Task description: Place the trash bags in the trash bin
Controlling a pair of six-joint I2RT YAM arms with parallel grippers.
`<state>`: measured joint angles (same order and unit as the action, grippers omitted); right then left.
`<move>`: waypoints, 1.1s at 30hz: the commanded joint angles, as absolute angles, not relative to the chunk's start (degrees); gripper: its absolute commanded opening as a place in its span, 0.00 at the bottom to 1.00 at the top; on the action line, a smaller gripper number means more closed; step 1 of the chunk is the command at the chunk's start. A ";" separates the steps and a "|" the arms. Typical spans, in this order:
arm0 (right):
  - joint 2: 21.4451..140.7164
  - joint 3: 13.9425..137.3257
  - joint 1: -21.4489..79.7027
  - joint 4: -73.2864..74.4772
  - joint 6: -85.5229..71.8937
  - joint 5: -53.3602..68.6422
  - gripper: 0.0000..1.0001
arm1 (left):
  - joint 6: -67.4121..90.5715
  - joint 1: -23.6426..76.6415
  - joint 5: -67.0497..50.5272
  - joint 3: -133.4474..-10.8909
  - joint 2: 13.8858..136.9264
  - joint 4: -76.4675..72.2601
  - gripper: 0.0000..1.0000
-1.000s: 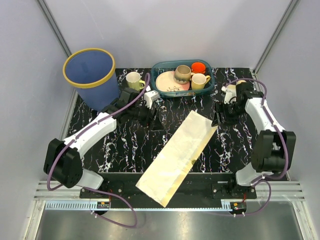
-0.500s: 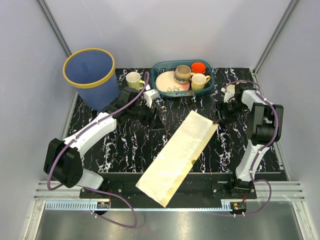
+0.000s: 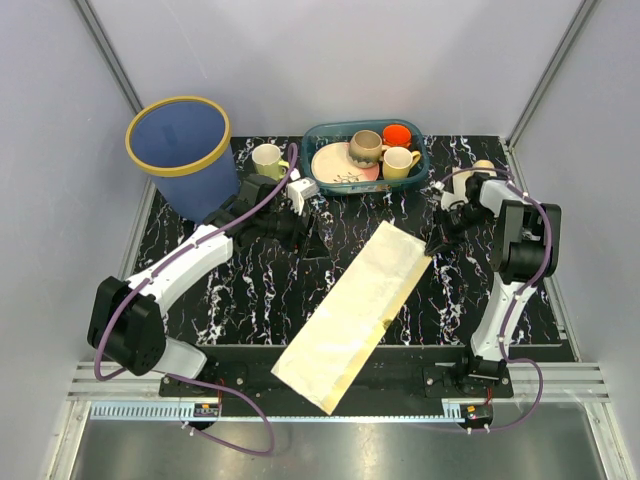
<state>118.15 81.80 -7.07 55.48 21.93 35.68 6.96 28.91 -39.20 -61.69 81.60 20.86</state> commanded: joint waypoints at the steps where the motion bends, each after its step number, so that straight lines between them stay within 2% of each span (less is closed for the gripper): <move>1: 117.95 82.52 -6.86 56.69 23.73 37.09 0.01 | 7.47 28.74 -39.55 -63.90 80.86 18.02 0.77; 5: 114.71 90.85 -6.94 58.36 22.15 38.58 0.00 | 7.56 28.39 -38.85 -63.72 79.89 18.46 0.77; 9: 112.85 111.20 -6.94 62.22 21.27 39.81 0.00 | 9.40 26.28 -39.46 -63.28 78.32 18.46 0.77; 13: 114.43 126.36 -6.86 73.08 23.10 39.21 0.00 | 9.32 24.44 -39.11 -62.41 76.38 18.55 0.77; 14: 116.96 128.47 -6.77 76.52 24.68 39.03 0.07 | 9.32 24.26 -39.55 -62.14 75.94 18.46 0.77; 15: 118.11 131.19 -6.77 79.77 26.70 38.85 0.18 | 9.32 24.08 -40.16 -61.53 75.33 18.20 0.79; 17: 119.61 127.13 -6.86 83.85 29.79 35.53 0.59 | 9.14 24.08 -41.74 -61.00 74.97 18.11 0.80; 18: 119.71 124.91 -6.86 83.67 30.40 34.64 0.67 | 9.31 24.08 -41.57 -60.82 74.88 18.19 0.81; 19: 119.71 122.54 -6.94 82.11 31.11 33.06 0.70 | 9.66 24.17 -41.40 -60.56 74.97 18.19 0.82; 23: 116.12 107.36 -6.94 72.36 26.38 28.66 0.70 | 9.32 24.08 -41.92 -60.82 75.59 19.25 0.82; 25: 115.32 103.73 -6.86 68.21 24.18 26.73 0.67 | 9.32 24.08 -42.10 -60.65 75.41 18.64 0.82; 27: 114.79 98.46 -6.86 64.19 21.72 25.84 0.58 | 10.10 24.08 -42.45 -60.29 75.58 17.85 0.82; 33: 117.24 90.88 -6.86 58.63 22.15 25.22 0.52 | 10.99 24.08 -43.50 -60.73 76.81 17.31 0.82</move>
<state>117.30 92.60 -7.05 64.38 23.14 26.57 9.82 24.14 -41.01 -60.29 76.62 20.53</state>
